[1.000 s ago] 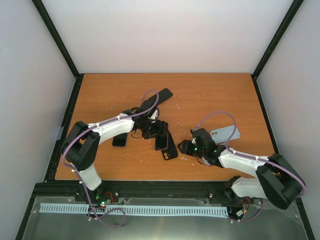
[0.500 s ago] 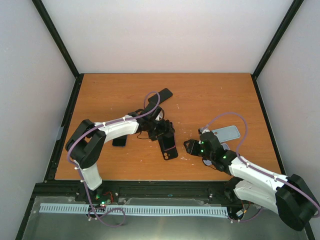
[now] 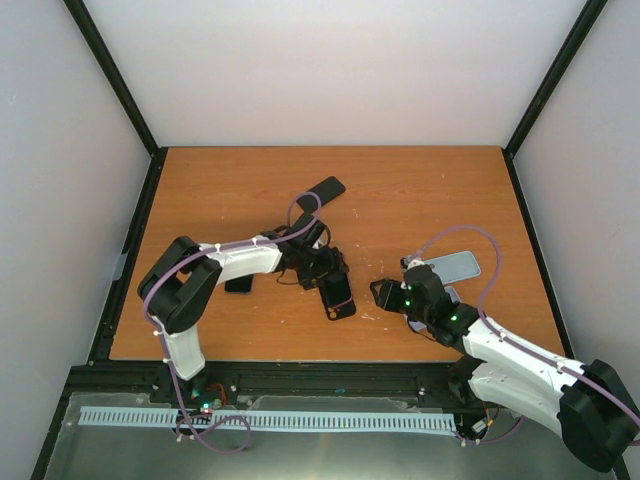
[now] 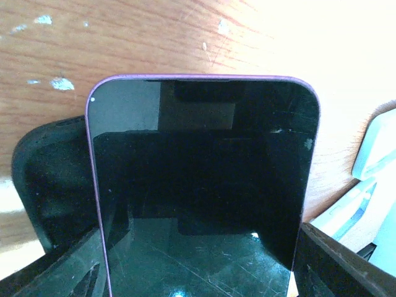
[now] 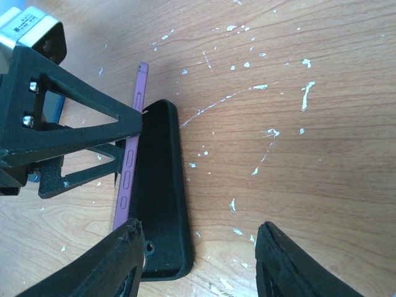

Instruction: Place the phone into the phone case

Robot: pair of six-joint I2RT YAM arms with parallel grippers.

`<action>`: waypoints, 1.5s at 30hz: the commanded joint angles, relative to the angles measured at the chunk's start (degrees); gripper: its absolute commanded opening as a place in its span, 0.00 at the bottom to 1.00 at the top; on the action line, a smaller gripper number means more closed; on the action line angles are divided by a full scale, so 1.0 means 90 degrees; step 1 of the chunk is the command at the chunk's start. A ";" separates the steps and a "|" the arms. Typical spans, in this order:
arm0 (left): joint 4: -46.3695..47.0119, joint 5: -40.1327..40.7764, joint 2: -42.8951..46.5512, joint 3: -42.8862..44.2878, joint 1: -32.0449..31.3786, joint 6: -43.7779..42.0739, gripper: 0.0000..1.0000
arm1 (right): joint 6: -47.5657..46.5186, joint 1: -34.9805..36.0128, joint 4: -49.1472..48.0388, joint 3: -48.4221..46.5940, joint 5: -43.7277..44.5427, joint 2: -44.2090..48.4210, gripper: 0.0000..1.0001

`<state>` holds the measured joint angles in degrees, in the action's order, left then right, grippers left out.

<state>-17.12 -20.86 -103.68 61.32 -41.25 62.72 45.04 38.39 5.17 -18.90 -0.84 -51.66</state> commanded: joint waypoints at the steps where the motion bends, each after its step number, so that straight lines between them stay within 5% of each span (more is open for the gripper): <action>1: 0.0095 0.0095 0.0113 -0.0079 -0.0091 0.0227 0.74 | 0.0001 0.0050 0.0044 0.0053 0.0128 0.0120 0.49; 16: -0.0134 0.0284 0.0511 -0.0289 -0.0192 0.0254 0.90 | -0.0091 0.0051 0.0005 -0.0038 0.0074 0.0007 0.52; 30: 0.0162 0.0463 0.1714 -0.1317 0.0525 -0.0654 0.74 | -0.1070 -0.0022 -0.0542 -0.1147 -0.0492 -0.1747 0.45; 37: 0.1031 0.0238 0.1772 -0.1923 0.0601 -0.1060 0.67 | -0.1639 -0.0146 -0.0539 -0.2191 -0.1010 -0.3509 0.39; 45: 0.1678 0.0110 0.1496 -0.1879 0.0610 -0.1522 0.62 | -0.1581 -0.0212 -0.0770 -0.2367 -0.1317 -0.4168 0.33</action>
<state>-7.03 -19.35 -89.43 43.18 -35.99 52.88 31.86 36.77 -0.47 -39.05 -10.81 -87.39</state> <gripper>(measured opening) 0.628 0.335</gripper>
